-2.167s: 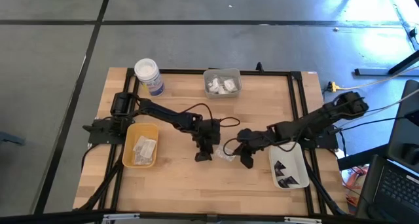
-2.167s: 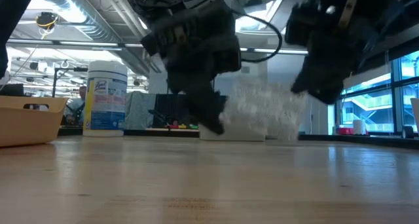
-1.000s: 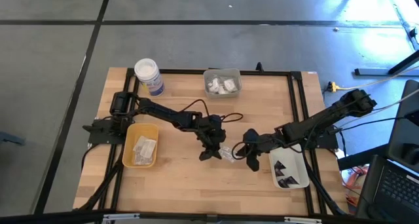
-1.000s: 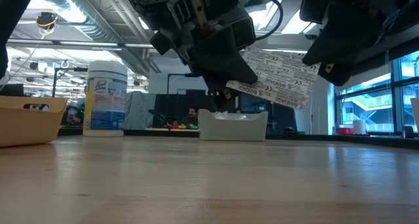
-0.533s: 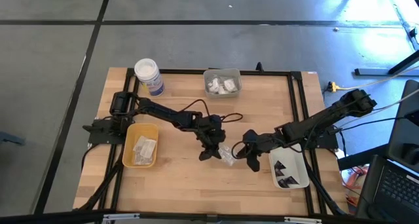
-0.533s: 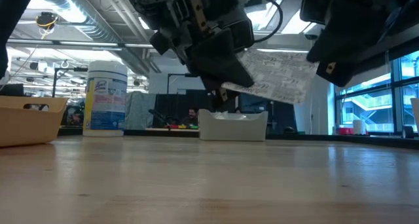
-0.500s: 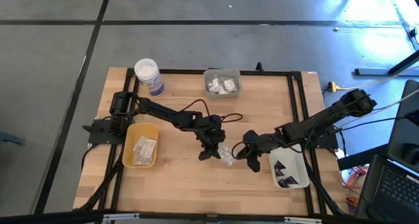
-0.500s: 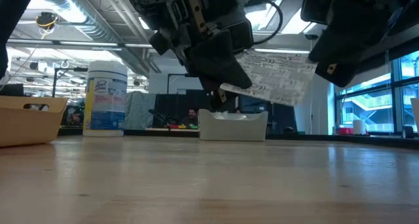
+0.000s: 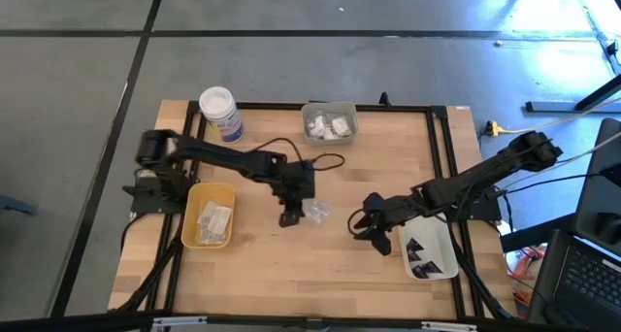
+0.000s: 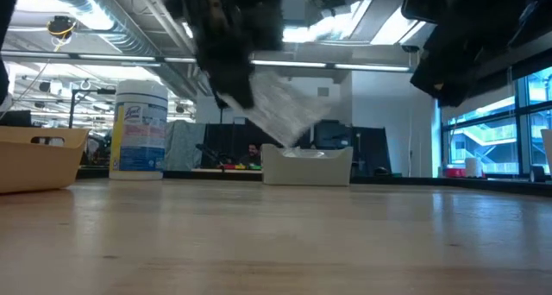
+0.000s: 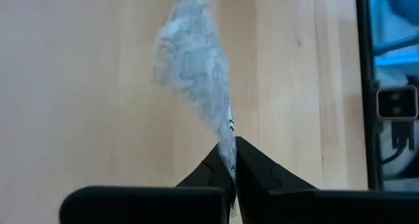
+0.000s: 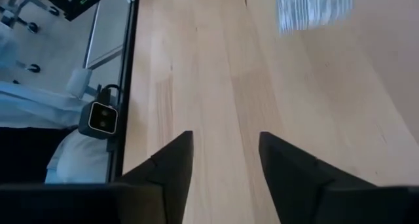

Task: Pick & Place Travel size toiletries
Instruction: Put the white bandage pack into the yellow bin

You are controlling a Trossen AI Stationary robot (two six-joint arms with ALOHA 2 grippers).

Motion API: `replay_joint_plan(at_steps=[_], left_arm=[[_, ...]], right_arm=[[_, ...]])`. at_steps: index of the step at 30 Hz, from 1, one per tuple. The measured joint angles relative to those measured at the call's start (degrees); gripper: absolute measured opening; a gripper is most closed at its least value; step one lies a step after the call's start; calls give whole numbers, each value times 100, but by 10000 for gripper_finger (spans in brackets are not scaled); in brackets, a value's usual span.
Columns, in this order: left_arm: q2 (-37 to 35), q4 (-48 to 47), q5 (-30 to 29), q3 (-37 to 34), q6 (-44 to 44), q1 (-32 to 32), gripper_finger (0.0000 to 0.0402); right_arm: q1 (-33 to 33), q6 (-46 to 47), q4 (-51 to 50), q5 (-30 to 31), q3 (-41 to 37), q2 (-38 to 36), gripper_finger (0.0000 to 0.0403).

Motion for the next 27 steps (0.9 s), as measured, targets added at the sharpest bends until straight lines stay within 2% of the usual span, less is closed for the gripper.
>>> replay_joint_plan(at_steps=[10,17,20,27], left_arm=[[-1823,-1814,-1742,0,-584,-789,3],[-2621,-3483,-2876,0,-1410,-1589,3],[-2749,-4184,-3074,0,-1968,-1907,3],[-2774,-5596,-3096,-2,-3116,-2586,3]], right_arm=[[-50,-31,-27,87,0,-23,183],[-182,-131,-51,84,0,-23,167],[-236,-136,-52,36,0,-23,162],[-274,-138,-51,-60,-2,-23,155]])
